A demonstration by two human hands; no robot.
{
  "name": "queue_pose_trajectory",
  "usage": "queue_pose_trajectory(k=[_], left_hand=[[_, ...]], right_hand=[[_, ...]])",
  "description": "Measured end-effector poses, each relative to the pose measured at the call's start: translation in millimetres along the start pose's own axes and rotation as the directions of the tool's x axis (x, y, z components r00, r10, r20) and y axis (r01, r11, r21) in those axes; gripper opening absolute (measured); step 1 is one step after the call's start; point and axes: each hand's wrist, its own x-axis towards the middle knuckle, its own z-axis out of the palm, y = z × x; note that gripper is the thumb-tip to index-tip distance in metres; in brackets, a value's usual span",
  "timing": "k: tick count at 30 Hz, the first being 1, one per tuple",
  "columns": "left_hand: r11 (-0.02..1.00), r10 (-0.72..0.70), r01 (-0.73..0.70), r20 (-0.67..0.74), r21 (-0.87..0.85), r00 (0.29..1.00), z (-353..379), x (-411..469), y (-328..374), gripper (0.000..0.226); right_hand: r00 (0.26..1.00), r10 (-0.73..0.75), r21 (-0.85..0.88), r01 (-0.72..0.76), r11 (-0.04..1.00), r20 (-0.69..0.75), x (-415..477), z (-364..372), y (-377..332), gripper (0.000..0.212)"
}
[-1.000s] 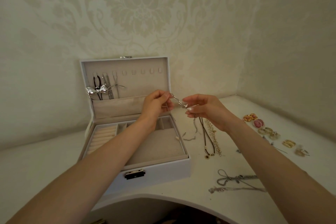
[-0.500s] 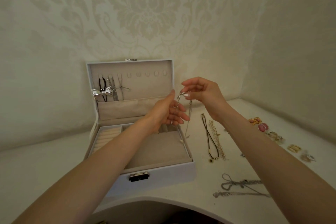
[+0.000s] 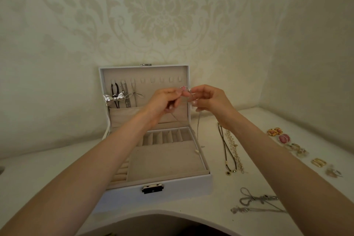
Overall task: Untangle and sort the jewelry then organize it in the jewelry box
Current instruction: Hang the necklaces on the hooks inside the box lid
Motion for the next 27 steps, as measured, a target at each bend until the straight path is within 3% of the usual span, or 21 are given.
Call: queue_pose_trajectory(k=[5,8,13,17,22,27], left_hand=[[0.997,0.028,-0.033,-0.075,-0.065,0.997,-12.9,-5.3,7.9,0.029],[0.987,0.050,-0.064,-0.097,-0.151,0.994,-20.1,-8.1,11.4,0.032],[0.990,0.089,-0.116,-0.273,-0.085,0.958,-27.1,-9.9,16.9,0.030],[0.998,-0.055,0.041,-0.376,-0.044,0.925,-32.3,-11.4,17.0,0.027],[0.963,-0.212,0.248,-0.278,0.104,0.937,-34.1,-22.7,12.7,0.024],[0.879,-0.281,0.335,-0.199,0.338,0.939,-38.9,-31.7,15.3,0.022]], right_hand=[[0.990,0.121,-0.092,-0.114,0.989,0.071,-0.9,5.3,0.3,0.013],[0.989,0.109,-0.093,-0.101,0.991,0.095,-1.4,8.4,-1.7,0.012],[0.993,0.065,-0.080,-0.057,0.995,0.095,0.7,15.3,-12.5,0.014],[0.998,0.009,-0.050,-0.007,0.999,0.056,6.3,22.8,-23.7,0.015],[0.997,-0.036,-0.040,0.038,0.998,0.061,15.5,35.0,-37.0,0.018],[0.992,0.001,-0.108,0.013,0.994,0.127,22.7,49.3,-39.7,0.018]])
